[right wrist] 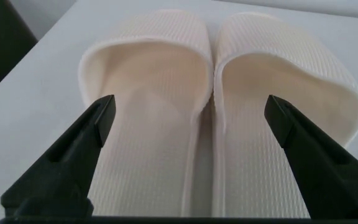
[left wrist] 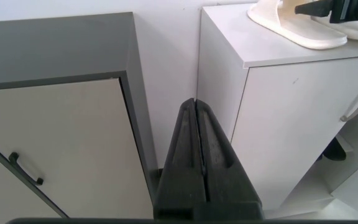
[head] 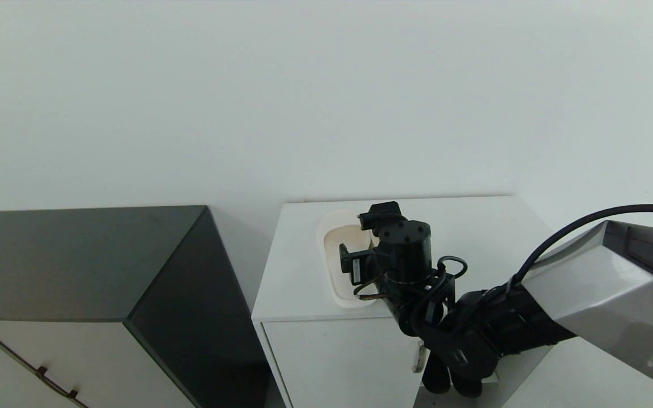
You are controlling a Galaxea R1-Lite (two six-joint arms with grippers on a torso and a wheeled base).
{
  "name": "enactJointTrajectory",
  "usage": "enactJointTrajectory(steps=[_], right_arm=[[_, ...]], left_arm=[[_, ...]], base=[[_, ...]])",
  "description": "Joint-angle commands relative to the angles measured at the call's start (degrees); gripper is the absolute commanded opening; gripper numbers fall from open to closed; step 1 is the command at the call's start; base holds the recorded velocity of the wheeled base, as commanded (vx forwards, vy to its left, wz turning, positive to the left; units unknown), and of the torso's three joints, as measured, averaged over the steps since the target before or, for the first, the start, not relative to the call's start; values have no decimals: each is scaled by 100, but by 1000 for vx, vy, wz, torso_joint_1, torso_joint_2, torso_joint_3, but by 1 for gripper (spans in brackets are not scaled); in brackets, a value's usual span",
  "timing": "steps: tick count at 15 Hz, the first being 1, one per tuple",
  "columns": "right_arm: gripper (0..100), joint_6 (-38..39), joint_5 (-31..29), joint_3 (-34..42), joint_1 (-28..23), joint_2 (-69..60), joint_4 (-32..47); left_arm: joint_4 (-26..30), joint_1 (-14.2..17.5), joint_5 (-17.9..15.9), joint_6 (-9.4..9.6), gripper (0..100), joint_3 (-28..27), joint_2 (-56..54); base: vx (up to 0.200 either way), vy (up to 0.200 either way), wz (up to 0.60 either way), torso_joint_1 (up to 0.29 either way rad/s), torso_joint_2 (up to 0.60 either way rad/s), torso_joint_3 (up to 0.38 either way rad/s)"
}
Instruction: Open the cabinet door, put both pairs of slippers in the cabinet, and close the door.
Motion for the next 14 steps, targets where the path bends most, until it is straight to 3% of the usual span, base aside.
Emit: enactJointTrajectory(steps=[1, 14], right_arm=[[0, 2, 4, -55, -24, 125, 0], [0, -7, 30, -81, -24, 37, 0]], left_arm=[[0, -1, -7, 4, 0, 0, -1], [0, -1, -7, 13, 0, 0, -1]], base=[[0, 0, 0, 0, 0, 0], [0, 0, 0, 0, 0, 0]])
